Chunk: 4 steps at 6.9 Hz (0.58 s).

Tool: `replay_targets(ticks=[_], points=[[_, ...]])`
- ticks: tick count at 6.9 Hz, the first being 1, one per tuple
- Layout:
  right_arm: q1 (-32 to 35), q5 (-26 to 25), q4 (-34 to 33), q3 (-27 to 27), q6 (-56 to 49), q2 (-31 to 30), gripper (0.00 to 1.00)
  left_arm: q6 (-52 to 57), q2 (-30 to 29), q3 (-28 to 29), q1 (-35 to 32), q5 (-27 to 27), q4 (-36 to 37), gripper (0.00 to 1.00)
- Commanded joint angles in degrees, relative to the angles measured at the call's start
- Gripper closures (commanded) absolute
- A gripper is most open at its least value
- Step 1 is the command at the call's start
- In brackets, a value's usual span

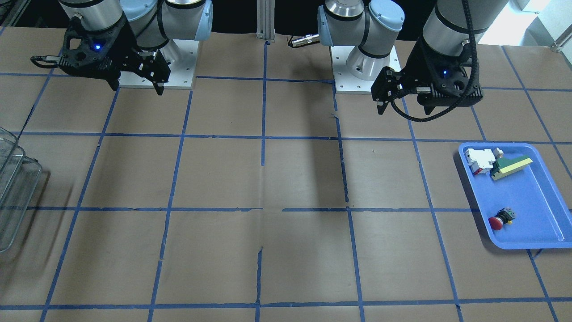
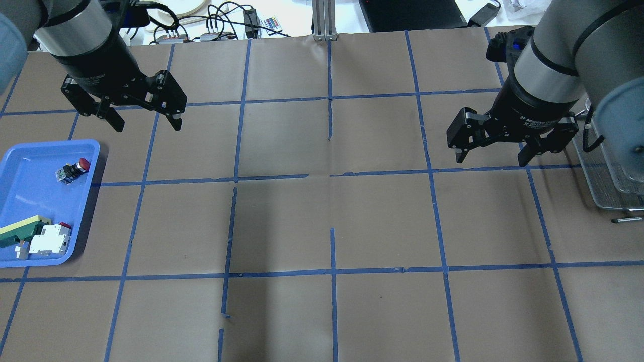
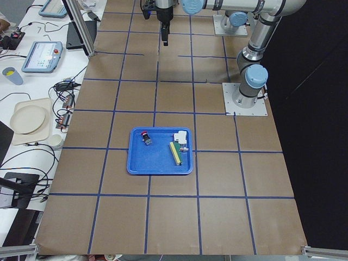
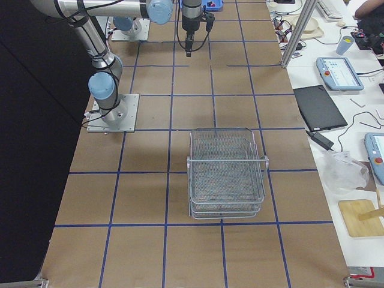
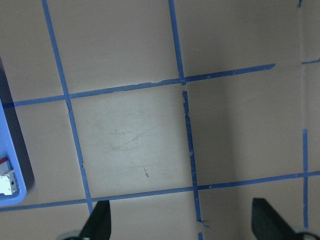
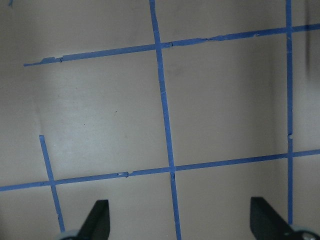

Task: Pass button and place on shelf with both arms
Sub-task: 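Move the left gripper toward the red button in the blue tray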

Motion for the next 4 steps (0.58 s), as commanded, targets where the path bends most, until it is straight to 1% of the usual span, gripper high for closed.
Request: replay_targets(ticks=[1,2,3,4], points=[[0.0,0.2,1.0,0.5,-0.1,0.1,0.00,0.3,0.4,0.7,0.7,0.1,0.2,0.00],[0.0,0.6,0.2,0.3,0.3,-0.1,0.00,2.1,0.3,0.6,2.2,-0.1,0.1,0.00],[-0.1,0.6,-0.1,0.3,-0.1,0.0,0.00,7.6,0.1,0.3,4.5,0.0,0.2,0.00],[0.0,0.8,0.0,0.4,-0.1,-0.1,0.00,15.1,-0.4,-0.9,8.2,-0.4,0.3,0.00]])
